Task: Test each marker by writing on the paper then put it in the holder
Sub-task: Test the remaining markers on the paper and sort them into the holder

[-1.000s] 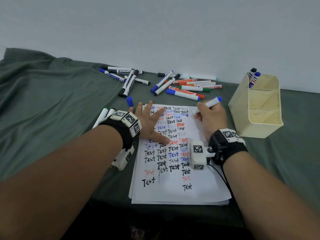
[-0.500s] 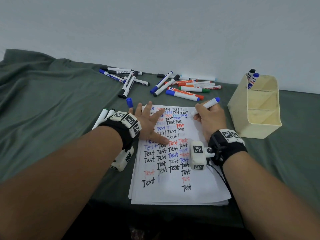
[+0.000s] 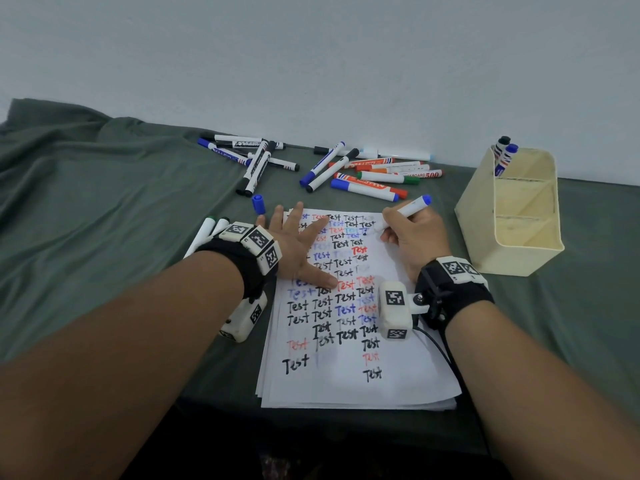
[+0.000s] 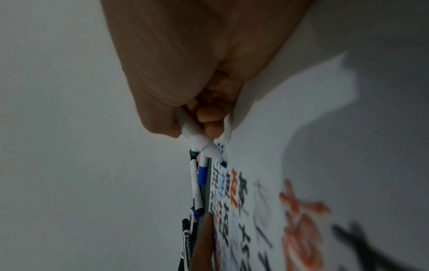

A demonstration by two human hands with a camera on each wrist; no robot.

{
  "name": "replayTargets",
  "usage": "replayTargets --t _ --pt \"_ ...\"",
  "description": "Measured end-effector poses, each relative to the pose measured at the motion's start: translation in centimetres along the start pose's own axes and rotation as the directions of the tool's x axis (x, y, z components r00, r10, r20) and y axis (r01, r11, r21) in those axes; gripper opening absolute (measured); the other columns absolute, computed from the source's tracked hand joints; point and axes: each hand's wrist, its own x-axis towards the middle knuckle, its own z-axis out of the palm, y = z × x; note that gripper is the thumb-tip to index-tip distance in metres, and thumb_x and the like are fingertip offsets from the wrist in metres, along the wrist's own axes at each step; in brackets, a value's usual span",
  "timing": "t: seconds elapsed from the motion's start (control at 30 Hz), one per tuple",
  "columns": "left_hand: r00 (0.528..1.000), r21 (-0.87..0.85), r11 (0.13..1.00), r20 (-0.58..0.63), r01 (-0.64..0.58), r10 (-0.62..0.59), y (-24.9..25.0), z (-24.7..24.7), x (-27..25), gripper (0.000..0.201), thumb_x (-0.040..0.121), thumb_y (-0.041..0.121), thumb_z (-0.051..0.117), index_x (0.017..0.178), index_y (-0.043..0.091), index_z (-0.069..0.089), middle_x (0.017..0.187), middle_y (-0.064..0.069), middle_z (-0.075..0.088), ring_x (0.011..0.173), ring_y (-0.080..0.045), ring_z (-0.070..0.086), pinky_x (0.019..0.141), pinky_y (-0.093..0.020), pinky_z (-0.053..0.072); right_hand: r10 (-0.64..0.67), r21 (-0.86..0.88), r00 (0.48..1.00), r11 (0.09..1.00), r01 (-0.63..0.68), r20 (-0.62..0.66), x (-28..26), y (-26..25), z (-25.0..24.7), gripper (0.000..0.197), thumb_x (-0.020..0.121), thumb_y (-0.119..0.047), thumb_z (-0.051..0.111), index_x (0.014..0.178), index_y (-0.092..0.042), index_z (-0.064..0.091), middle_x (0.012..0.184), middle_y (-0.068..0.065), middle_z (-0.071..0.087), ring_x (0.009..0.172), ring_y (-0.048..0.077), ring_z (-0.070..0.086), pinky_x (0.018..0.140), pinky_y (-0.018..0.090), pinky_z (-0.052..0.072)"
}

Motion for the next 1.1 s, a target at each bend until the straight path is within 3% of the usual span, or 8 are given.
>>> replayTargets --t 0.23,0.4,0.63,1.1 --pt "1.000 0.000 1.000 -0.002 -0.008 0.008 -0.09 0.03 0.16 0.136 0.043 0.105 0.044 0.147 0.051 -0.023 0.162 -0.003 -0.032 0.149 -0.040 -0.023 0.117 -0.063 -0.007 0.012 -0.001 1.000 1.000 -0.012 -0.013 0.15 0.17 0.02 0.017 0.089 -0.027 0.069 0.084 -0.011 0.068 0.069 0.004 0.073 0.059 0.011 0.066 0.068 0.033 0.056" --pt "1.000 0.004 1.000 -0.001 -0.005 0.005 -0.06 0.00 0.12 0.137 0.041 0.105 0.043 0.148 0.051 -0.023 0.162 -0.003 -0.031 0.149 -0.040 -0.022 0.117 -0.063 -0.007 0.017 0.032 1.000 0.999 -0.017 -0.008 0.04 0.14 0.10 0.014 0.090 -0.027 0.070 0.078 -0.019 0.069 0.070 0.002 0.075 0.061 0.011 0.069 0.068 0.030 0.055" --pt "1.000 0.011 1.000 -0.004 -0.005 0.005 -0.07 0.04 0.10 0.135 0.045 0.105 0.045 0.147 0.051 -0.023 0.162 -0.003 -0.032 0.149 -0.040 -0.022 0.117 -0.063 -0.007 0.018 0.056 1.000 0.998 -0.017 -0.015 0.03 0.26 -0.01 0.015 0.088 -0.028 0.070 0.084 -0.013 0.069 0.070 0.006 0.074 0.060 0.012 0.068 0.065 0.029 0.054" --pt "1.000 0.003 1.000 -0.016 -0.011 0.011 -0.16 0.12 0.23 0.135 0.042 0.106 0.044 0.146 0.052 -0.023 0.162 -0.003 -0.031 0.149 -0.040 -0.022 0.118 -0.063 -0.006 0.019 0.015 0.999 1.000 -0.018 -0.030 -0.12 -0.11 -0.03 0.015 0.089 -0.027 0.070 0.079 -0.016 0.069 0.067 0.003 0.073 0.059 0.010 0.066 0.069 0.033 0.056"
